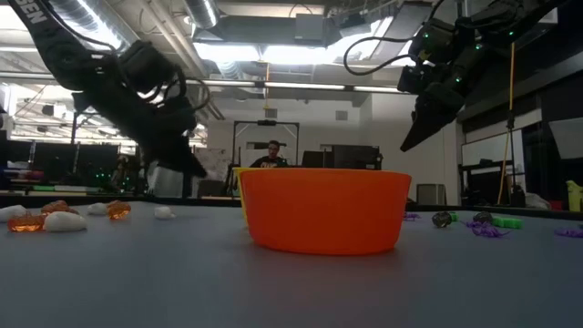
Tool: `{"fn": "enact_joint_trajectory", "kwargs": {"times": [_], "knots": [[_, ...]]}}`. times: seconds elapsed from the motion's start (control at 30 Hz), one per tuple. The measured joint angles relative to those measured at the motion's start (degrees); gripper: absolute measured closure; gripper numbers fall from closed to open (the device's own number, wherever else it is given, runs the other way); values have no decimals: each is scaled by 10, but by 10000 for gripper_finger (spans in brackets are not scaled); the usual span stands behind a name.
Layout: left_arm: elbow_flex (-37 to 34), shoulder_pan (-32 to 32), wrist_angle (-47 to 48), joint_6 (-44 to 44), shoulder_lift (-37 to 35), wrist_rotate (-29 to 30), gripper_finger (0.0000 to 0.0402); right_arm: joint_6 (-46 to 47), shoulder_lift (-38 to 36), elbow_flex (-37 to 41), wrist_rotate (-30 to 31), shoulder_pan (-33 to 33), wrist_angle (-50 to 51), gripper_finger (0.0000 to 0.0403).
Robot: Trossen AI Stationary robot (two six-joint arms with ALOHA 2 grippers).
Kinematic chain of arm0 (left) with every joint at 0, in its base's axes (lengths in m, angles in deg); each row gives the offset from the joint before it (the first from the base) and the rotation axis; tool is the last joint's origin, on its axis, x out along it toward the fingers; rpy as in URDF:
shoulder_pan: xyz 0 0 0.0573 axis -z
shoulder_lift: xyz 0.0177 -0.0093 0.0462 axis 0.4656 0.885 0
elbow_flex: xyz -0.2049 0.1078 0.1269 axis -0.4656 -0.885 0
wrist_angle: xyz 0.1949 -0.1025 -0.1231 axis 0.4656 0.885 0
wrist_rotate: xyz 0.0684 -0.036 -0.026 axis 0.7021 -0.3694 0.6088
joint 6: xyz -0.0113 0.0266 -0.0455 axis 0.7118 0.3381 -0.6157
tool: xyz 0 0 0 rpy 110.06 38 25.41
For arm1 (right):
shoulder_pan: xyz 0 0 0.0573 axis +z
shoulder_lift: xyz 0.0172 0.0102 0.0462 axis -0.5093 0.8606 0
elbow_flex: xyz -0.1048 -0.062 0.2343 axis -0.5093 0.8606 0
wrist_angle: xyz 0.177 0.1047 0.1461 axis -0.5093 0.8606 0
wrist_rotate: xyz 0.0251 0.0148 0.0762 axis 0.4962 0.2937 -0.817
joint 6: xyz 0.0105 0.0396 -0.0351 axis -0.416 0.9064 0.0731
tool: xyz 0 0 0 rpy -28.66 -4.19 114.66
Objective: Sort Halloween decoration
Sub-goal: Put the white ghost toy into the red bin
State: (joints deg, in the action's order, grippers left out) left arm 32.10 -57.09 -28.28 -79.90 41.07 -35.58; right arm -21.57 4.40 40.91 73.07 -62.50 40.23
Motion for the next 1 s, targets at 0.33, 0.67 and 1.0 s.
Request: {"fn": "enact_joint_trajectory", "kwargs": {"times": [0.33, 0.67, 1.0], "knots": [[0, 8, -169, -12, 0, 8, 367, 0, 0, 0, 0, 0, 0, 237], [0, 47, -256, -9, 0, 53, 366, 0, 0, 0, 0, 0, 0, 237], [2, 74, -393, -12, 122, 90, 365, 0, 0, 0, 0, 0, 0, 237]]}}
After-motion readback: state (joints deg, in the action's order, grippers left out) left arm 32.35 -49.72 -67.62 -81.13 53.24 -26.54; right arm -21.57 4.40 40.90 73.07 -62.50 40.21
